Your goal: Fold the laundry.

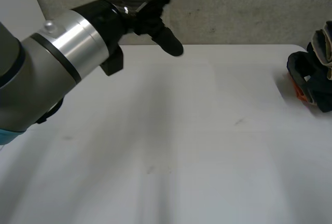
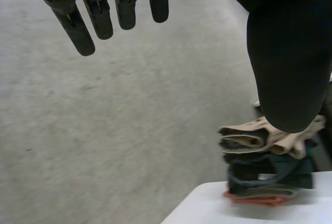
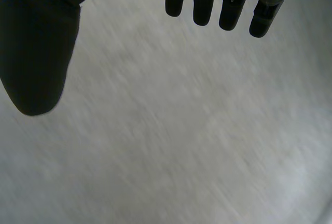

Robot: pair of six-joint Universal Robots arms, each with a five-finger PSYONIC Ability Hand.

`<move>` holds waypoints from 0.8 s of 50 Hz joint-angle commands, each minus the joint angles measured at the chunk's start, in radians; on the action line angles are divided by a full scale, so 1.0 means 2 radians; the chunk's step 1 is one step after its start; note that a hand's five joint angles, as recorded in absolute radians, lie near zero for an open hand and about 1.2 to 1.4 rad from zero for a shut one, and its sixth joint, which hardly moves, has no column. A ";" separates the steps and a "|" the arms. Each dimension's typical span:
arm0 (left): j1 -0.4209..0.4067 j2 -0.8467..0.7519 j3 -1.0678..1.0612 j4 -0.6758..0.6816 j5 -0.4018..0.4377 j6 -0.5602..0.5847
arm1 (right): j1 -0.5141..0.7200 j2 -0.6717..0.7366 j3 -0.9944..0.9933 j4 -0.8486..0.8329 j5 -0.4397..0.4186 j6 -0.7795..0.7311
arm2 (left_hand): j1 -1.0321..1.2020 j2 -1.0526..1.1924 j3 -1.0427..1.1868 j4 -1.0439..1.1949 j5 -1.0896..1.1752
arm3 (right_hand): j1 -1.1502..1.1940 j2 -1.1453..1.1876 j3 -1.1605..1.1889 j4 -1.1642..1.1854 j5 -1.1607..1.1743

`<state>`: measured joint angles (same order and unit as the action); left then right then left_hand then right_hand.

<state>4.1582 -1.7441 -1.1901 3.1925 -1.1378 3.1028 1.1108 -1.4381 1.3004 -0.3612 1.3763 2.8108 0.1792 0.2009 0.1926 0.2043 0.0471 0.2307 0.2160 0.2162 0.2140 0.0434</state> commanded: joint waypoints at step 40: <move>0.087 0.062 -0.204 0.062 -0.177 0.037 | 0.384 0.019 0.191 -0.018 0.087 0.079 | -0.002 -0.013 -0.009 -0.015 -0.024 | -0.028 -0.021 -0.021 -0.020 -0.022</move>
<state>4.3319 -1.6168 -1.4925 3.1596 -1.4917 3.2785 1.8774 -1.3933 1.6418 -0.3724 1.5517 2.9471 0.1794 0.2007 0.1914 0.2043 0.0471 0.2300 0.2136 0.2124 0.2135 0.0406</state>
